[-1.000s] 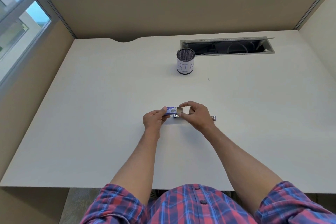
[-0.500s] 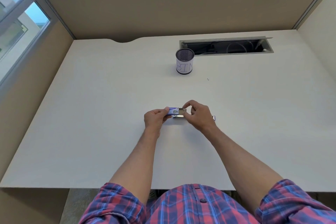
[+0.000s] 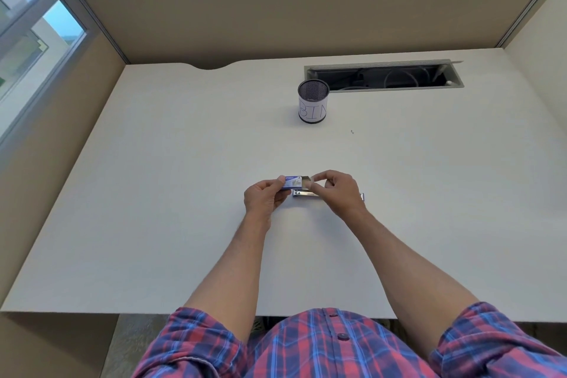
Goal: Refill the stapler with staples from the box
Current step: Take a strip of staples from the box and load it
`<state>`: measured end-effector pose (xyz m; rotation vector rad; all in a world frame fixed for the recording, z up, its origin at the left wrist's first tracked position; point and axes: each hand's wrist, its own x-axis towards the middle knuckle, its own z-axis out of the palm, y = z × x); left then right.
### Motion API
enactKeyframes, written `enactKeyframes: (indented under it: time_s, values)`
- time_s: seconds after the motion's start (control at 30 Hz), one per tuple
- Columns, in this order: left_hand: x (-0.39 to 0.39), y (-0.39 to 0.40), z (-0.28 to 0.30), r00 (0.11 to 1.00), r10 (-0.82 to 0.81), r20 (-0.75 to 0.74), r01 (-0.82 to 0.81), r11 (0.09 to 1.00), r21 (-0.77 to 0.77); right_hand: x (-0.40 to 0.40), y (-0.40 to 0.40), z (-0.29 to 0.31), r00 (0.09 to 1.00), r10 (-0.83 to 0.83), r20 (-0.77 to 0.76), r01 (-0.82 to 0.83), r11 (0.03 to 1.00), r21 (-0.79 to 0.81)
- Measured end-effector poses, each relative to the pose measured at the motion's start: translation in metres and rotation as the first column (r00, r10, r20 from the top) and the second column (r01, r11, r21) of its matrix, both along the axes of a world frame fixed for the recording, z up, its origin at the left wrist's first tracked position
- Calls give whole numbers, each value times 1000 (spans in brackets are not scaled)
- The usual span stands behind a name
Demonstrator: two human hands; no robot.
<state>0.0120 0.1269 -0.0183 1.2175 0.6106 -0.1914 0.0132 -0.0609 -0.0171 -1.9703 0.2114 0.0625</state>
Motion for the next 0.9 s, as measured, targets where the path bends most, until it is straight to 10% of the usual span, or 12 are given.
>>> enactKeyframes:
  time_s: [0.9]
  values:
    - [-4,-7,1,963,-231,139,243,968,-70,-1,0,-2,982,-48,-181,111,929,353]
